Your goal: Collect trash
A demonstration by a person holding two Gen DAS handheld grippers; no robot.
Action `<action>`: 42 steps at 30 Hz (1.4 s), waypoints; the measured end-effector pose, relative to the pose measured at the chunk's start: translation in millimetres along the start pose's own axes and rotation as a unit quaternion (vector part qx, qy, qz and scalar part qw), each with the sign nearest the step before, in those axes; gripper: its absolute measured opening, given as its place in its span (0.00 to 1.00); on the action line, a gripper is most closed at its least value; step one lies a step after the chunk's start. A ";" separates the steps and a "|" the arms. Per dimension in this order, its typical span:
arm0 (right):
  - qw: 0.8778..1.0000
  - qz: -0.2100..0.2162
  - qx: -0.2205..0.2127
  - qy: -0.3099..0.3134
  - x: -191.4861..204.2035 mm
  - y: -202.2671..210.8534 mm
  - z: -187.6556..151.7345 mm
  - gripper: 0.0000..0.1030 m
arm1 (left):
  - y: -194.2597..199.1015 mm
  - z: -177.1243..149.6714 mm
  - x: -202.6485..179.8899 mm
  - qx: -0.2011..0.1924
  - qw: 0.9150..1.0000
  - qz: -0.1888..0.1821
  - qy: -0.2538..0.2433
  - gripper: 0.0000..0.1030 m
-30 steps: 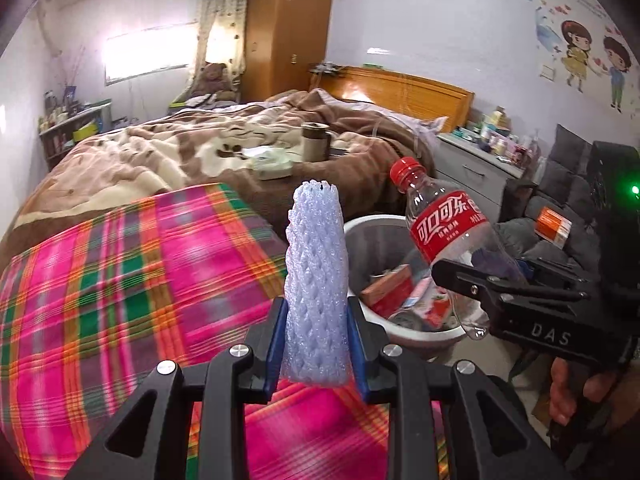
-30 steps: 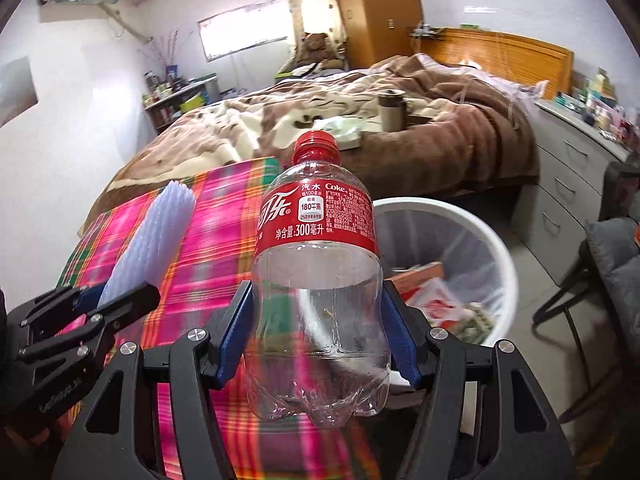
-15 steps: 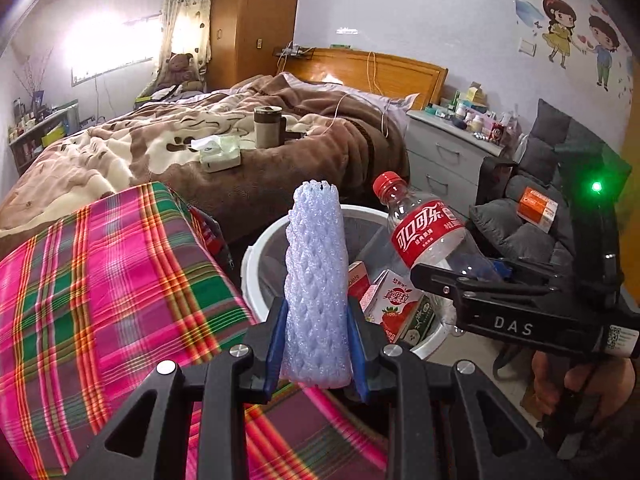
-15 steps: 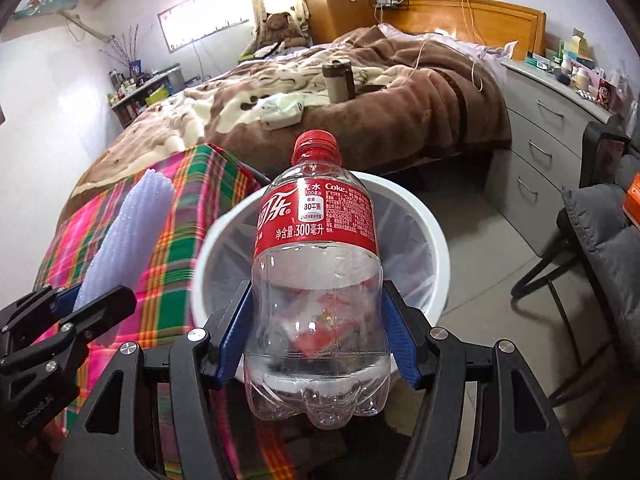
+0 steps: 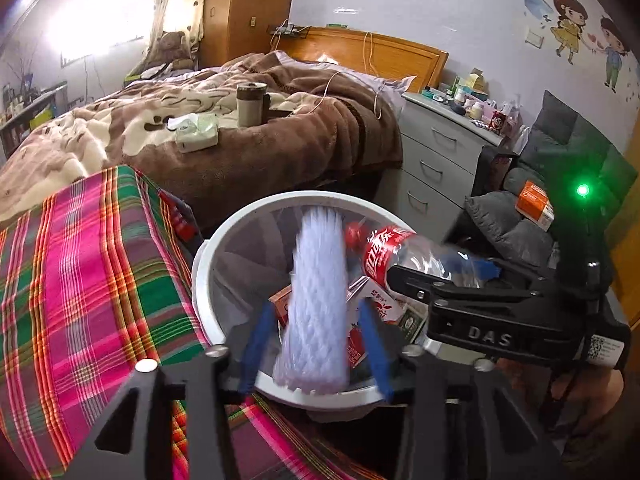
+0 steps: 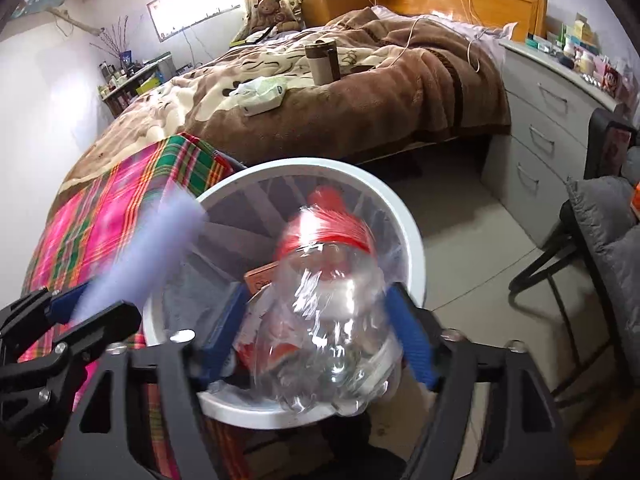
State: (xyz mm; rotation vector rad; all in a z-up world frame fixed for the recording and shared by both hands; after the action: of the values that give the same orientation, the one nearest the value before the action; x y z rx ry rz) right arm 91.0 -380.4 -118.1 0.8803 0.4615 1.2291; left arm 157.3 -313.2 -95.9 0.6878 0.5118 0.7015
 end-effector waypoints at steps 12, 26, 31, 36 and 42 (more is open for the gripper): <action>0.998 0.014 -0.051 -0.018 -2.2 34.9 -0.4 0.76 | 21.0 -8.9 2.3 -0.013 1.000 0.006 0.014 0.48; 0.990 -0.023 -0.136 0.012 32.7 90.8 -32.4 0.76 | 94.2 -53.4 18.7 -0.067 0.990 0.124 0.029 0.57; 0.988 -0.033 -0.151 0.020 42.4 100.4 -47.1 0.76 | 112.8 -67.5 19.4 -0.093 0.984 0.148 0.032 0.57; 0.985 -0.016 -0.174 0.013 51.2 112.1 -55.1 0.76 | 130.1 -82.8 16.5 -0.108 0.983 0.145 0.038 0.57; 0.981 -0.010 -0.194 0.021 64.2 116.4 -64.7 0.76 | 154.3 -98.9 27.0 -0.128 0.972 0.193 0.045 0.57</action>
State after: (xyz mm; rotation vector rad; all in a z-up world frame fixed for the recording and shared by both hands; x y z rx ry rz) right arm -8.1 -289.9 -56.2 0.5164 0.2490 1.2664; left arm 49.8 -167.5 -56.7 0.5180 0.3631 1.1484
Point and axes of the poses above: each gripper's, at about its wrist camera, not at the fingertips, and y roughly against the way its jaws point, x to its left, z to its top, the point moved 7 cm from there along -y, roughly the way its jaws point, and after that the axes turned 3 degrees about y, right-handed, at the moved point
